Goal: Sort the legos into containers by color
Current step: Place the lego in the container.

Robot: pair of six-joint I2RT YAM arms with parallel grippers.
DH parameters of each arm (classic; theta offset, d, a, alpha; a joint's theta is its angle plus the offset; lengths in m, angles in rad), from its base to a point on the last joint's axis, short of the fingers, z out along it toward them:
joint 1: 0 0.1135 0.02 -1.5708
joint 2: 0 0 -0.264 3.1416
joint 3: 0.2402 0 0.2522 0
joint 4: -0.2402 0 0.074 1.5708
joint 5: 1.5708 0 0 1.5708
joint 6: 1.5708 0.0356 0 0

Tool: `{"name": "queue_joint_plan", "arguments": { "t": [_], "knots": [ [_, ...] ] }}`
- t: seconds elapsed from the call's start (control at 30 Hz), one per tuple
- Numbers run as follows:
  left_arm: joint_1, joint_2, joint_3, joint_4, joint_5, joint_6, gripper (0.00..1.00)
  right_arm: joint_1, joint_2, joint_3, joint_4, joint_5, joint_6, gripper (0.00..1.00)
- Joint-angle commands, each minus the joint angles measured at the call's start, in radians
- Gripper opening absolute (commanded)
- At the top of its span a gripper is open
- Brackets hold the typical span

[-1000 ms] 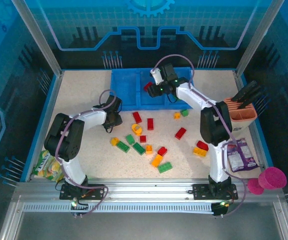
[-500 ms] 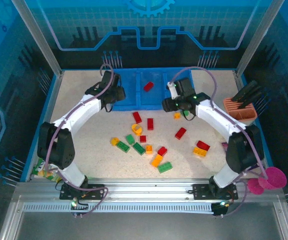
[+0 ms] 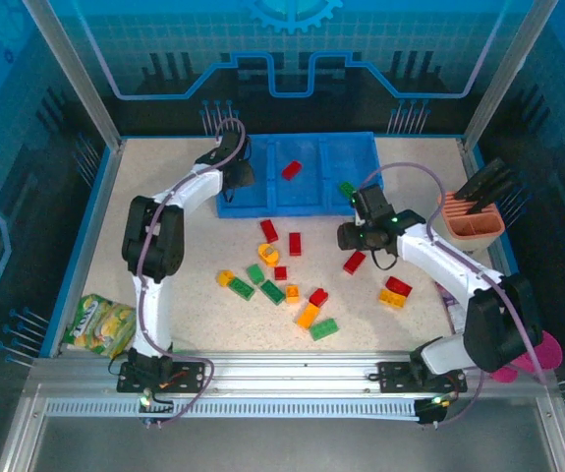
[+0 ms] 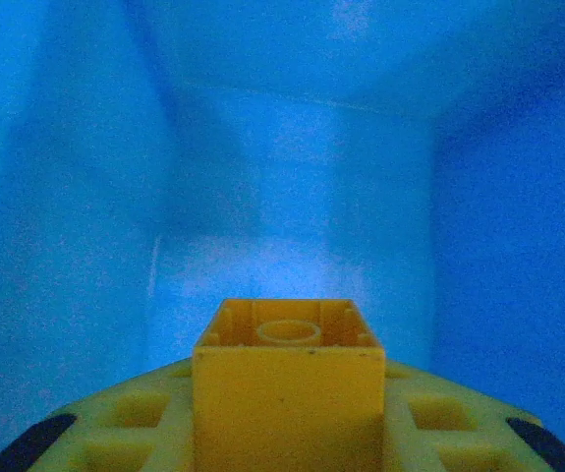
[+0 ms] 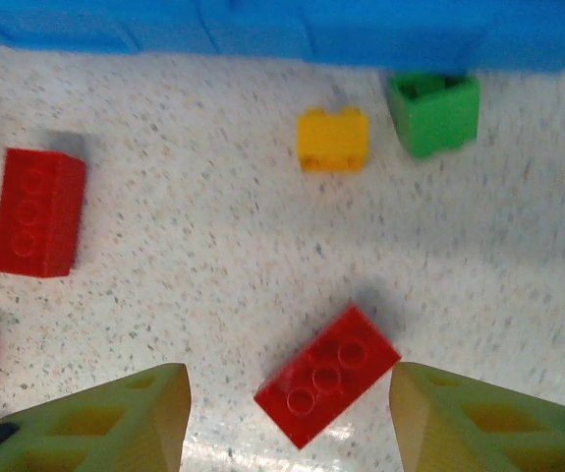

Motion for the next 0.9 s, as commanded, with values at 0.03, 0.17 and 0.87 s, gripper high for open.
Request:
{"name": "queue_joint_plan", "arguments": {
  "t": [0.03, 0.17, 0.87],
  "knots": [
    [0.007, 0.043, 0.085, -0.027, 0.013, 0.028, 0.29, 0.005, -0.015, -0.074, 0.017, -0.019, 0.167, 0.57],
    [0.007, 0.056, 0.1, -0.033, 0.016, 0.04, 0.34, 0.001, -0.01, -0.104, 0.048, -0.01, 0.23, 0.58],
    [-0.006, -0.114, 0.182, -0.053, 0.04, 0.153, 0.77, -0.061, 0.178, -0.125, 0.161, -0.018, 0.353, 0.61]
  ]
}}
